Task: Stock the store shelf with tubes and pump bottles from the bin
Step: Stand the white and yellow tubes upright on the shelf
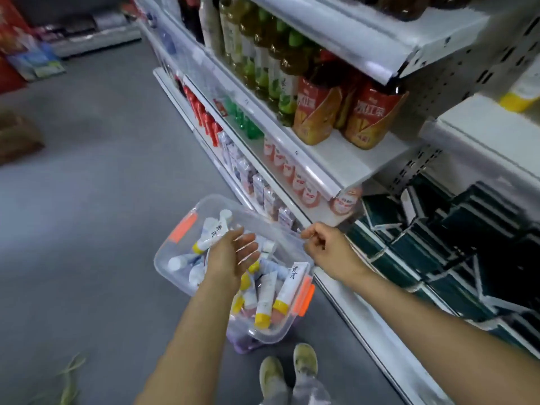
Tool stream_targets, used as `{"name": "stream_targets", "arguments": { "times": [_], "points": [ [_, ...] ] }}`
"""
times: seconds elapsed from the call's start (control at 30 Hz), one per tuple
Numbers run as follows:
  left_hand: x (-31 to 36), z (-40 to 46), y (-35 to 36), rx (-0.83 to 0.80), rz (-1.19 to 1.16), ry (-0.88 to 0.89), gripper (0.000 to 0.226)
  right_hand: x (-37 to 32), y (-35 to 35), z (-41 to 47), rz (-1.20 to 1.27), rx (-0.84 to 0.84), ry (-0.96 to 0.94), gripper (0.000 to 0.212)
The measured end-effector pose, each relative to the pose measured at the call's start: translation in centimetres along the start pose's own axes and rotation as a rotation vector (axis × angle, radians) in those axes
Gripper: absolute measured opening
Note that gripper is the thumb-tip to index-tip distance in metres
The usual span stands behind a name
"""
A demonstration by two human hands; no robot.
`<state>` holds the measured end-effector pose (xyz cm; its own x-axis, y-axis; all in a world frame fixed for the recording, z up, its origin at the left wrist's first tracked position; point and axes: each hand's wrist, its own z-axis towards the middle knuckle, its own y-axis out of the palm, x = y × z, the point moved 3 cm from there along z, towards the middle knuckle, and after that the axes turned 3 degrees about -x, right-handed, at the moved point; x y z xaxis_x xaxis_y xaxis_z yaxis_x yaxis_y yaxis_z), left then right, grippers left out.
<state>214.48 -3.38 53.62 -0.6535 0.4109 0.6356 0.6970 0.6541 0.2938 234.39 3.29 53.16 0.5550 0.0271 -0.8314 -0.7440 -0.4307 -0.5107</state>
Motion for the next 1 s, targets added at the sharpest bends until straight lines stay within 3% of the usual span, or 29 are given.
{"name": "stream_targets", "arguments": {
  "times": [0.3, 0.47, 0.57, 0.73, 0.83, 1.0],
  "points": [
    [-5.9, 6.5, -6.4, 0.233, 0.035, -0.174, 0.01, 4.9, 8.3, 3.3, -0.136, -0.376, 0.154, 0.01],
    [-8.1, 10.3, -7.3, 0.326, 0.226, -0.162, 0.01, 6.1, 12.3, 5.7, -0.211, -0.423, 0.187, 0.013],
    [-9.2, 12.5, -7.4, 0.335, 0.354, -0.164, 0.034, 6.9, 14.7, 7.3, -0.246, -0.428, 0.224, 0.016],
    [-10.7, 14.5, -6.9, 0.351, 0.459, -0.207, 0.04, 7.6, 17.6, 9.8, -0.245, -0.444, 0.257, 0.034],
    [-11.0, 15.2, -6.8, 0.375, 0.396, -0.242, 0.04, 8.0, 18.8, 10.9, -0.216, -0.445, 0.295, 0.039],
    [-10.7, 16.5, -6.7, 0.392, 0.08, -0.33, 0.036, 8.1, 20.1, 12.2, -0.185, -0.414, 0.389, 0.034]
  ]
}}
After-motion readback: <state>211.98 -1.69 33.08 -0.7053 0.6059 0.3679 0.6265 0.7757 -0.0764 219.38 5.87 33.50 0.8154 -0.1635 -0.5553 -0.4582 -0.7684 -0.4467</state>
